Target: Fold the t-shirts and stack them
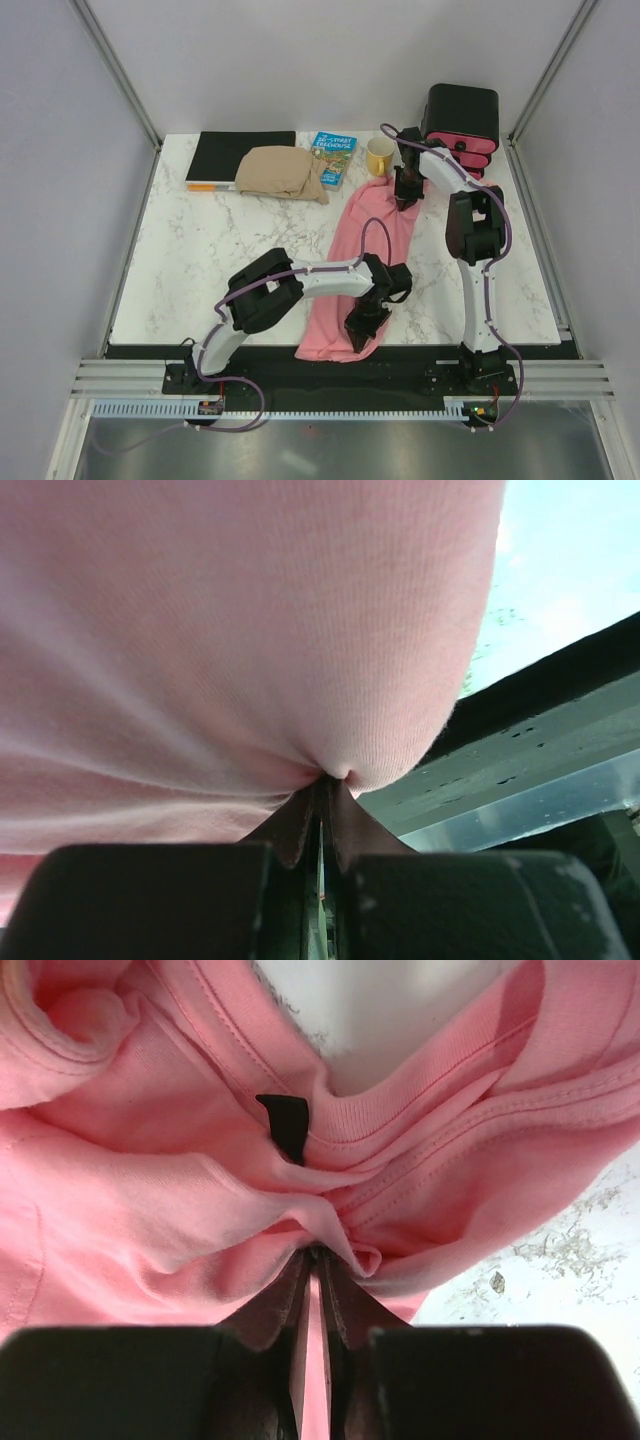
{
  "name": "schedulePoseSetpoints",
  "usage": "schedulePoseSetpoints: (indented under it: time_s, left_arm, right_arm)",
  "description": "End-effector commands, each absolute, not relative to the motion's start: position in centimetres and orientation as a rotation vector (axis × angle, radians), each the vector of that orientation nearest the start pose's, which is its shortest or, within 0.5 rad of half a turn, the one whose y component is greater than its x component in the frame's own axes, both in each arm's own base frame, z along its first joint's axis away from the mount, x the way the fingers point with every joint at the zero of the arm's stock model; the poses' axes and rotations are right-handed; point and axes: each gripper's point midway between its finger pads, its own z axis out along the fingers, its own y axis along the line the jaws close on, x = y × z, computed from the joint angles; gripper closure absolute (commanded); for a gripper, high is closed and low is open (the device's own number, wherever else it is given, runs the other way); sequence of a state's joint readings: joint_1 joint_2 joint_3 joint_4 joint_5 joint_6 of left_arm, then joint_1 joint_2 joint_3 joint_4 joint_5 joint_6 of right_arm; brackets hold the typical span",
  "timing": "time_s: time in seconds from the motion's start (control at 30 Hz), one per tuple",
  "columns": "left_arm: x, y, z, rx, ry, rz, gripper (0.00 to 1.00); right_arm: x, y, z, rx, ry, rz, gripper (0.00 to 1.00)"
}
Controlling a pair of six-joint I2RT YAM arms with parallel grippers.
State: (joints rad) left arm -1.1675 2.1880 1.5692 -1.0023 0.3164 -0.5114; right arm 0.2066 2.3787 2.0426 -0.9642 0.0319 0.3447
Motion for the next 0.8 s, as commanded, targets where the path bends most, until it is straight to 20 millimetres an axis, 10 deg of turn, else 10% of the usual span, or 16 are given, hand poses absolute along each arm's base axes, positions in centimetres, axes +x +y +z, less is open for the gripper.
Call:
schedulePoseSetpoints:
  time_s: [0.0, 0.3, 0.47, 0.63, 0.77]
  left_arm:
    - [10.2, -37.8, 1.1, 1.059, 3.061, -0.302, 0.97]
    - [16.3, -34.9, 8.5, 0.862, 2.883, -0.303, 0.82]
    - [22.5, -32.2, 13.2, 0.625, 2.778, -0.334, 0.73]
    - [29.1, -29.4, 12.9, 0.492, 2.725, -0.199, 0.69]
    - [33.2, -31.9, 11.1, 0.5, 2.715, -0.214, 0.69]
  right_arm:
    - [46.1, 8.6, 0.2, 0.256, 2.899, -0.076, 0.83]
    - [43.9, 8.6, 2.2, 0.289, 2.909, -0.021, 0.75]
    - [44.7, 9.1, 7.7, 0.303, 2.766, 0.061, 0.69]
    - [44.6, 8.8, 11.3, 0.301, 2.674, 0.072, 0.65]
    - [44.3, 8.1, 12.5, 0.282, 2.614, 0.045, 0.59]
